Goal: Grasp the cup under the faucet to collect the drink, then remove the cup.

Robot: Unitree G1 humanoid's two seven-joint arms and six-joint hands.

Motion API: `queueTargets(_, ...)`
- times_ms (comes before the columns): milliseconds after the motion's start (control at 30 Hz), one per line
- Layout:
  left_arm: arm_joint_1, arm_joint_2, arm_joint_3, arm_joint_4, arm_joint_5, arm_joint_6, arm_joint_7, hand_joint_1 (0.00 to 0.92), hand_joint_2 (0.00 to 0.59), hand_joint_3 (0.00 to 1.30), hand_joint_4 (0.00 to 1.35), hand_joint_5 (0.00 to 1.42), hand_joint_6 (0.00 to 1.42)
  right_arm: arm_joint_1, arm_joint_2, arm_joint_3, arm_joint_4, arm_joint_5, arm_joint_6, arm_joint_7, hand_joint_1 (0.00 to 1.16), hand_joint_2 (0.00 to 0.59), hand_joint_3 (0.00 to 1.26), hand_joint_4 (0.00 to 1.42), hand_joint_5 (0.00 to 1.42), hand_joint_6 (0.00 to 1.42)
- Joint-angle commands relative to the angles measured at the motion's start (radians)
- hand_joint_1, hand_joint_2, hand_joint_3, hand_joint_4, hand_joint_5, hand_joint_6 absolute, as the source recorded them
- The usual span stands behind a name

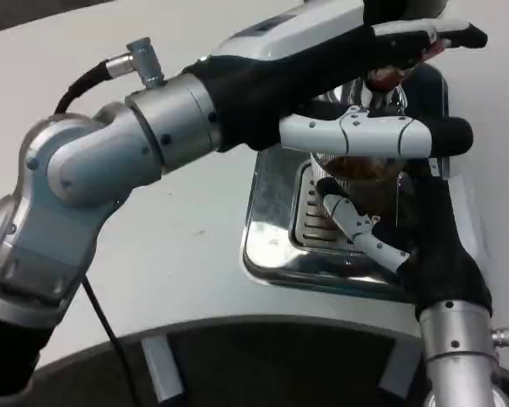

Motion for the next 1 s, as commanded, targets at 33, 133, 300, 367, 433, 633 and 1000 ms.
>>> queueTargets(33, 0.035, 0.020, -0.022, -0.004, 0.020, 0.001, -0.037, 0.000, 0.128, 0.15, 0.07, 0.12, 0.14, 0.015, 0.012, 0.020, 0.024, 0.015, 0.008, 0.006, 0.67, 0.257, 0.03, 0.10, 0.20, 0.25)
queueTargets(133, 0.037, 0.021, -0.021, -0.006, 0.020, 0.002, -0.036, 0.000, 0.128, 0.15, 0.07, 0.12, 0.15, 0.014, 0.011, 0.027, 0.028, 0.011, 0.005, 0.002, 0.69, 0.249, 0.04, 0.12, 0.22, 0.26)
queueTargets(300, 0.041, 0.024, -0.020, -0.012, 0.020, 0.003, -0.037, 0.000, 0.136, 0.15, 0.08, 0.12, 0.15, 0.011, 0.009, 0.035, 0.030, 0.003, 0.014, 0.000, 0.69, 0.248, 0.05, 0.13, 0.23, 0.27)
queueTargets(367, 0.042, 0.024, -0.019, -0.013, 0.021, 0.003, -0.036, 0.000, 0.138, 0.15, 0.08, 0.12, 0.16, 0.009, 0.008, 0.038, 0.031, -0.002, 0.017, 0.000, 0.69, 0.248, 0.05, 0.13, 0.23, 0.27)
queueTargets(433, 0.041, 0.024, -0.019, -0.013, 0.021, 0.003, -0.035, 0.000, 0.138, 0.15, 0.08, 0.12, 0.16, 0.008, 0.007, 0.041, 0.032, -0.004, 0.020, 0.000, 0.70, 0.243, 0.05, 0.13, 0.24, 0.28)
queueTargets(633, 0.040, 0.026, -0.018, -0.013, 0.022, 0.003, -0.036, 0.000, 0.139, 0.15, 0.08, 0.12, 0.16, 0.012, 0.009, 0.047, 0.033, -0.021, 0.035, -0.009, 0.72, 0.238, 0.05, 0.14, 0.26, 0.30)
queueTargets(1000, 0.053, 0.036, -0.014, -0.027, 0.024, 0.005, -0.035, 0.000, 0.141, 0.16, 0.09, 0.13, 0.16, 0.014, 0.034, 0.073, 0.042, -0.064, 0.044, -0.072, 0.75, 0.239, 0.15, 0.25, 0.36, 0.43)
